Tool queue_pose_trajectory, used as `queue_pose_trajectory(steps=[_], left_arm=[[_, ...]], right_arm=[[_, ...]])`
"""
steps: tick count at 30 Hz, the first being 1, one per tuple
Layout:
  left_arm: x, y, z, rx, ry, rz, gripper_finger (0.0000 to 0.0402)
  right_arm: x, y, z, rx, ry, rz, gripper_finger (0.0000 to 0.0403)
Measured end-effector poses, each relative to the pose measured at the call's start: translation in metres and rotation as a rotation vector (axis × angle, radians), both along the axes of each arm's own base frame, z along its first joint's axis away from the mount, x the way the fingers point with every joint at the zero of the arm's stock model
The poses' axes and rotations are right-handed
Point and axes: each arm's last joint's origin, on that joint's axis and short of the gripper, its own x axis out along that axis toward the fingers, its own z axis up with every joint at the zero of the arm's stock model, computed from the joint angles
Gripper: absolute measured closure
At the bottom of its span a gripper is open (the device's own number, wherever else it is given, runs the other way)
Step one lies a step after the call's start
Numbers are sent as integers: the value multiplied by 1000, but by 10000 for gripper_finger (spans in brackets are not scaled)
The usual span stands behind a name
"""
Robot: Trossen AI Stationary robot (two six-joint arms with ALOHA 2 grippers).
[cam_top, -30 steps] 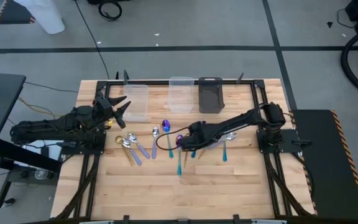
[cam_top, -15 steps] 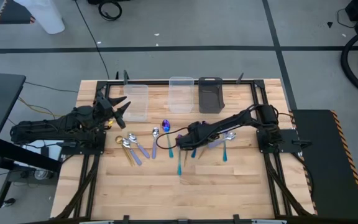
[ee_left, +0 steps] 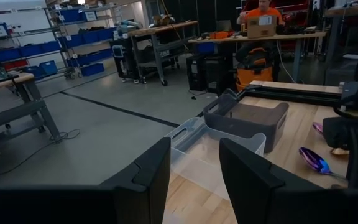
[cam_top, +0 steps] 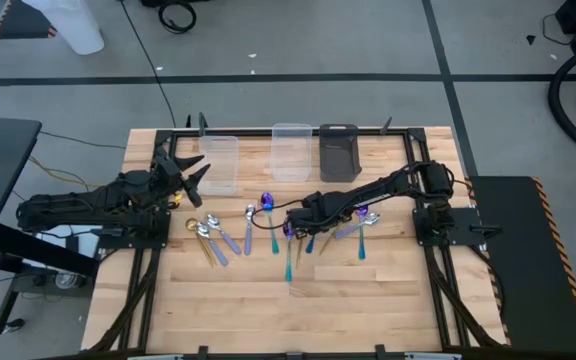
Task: Sort silverware by color (type)
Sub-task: Put the blue spoon into the black bin
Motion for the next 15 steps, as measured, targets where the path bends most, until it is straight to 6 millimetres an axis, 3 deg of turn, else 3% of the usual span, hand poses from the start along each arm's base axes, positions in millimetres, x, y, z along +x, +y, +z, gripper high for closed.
queue_pose_trajectory(steps=[15], left_arm=[[0,0,0,-10,-9,-7,255]], right_arm=[[0,0,1,18,-2,13,366]])
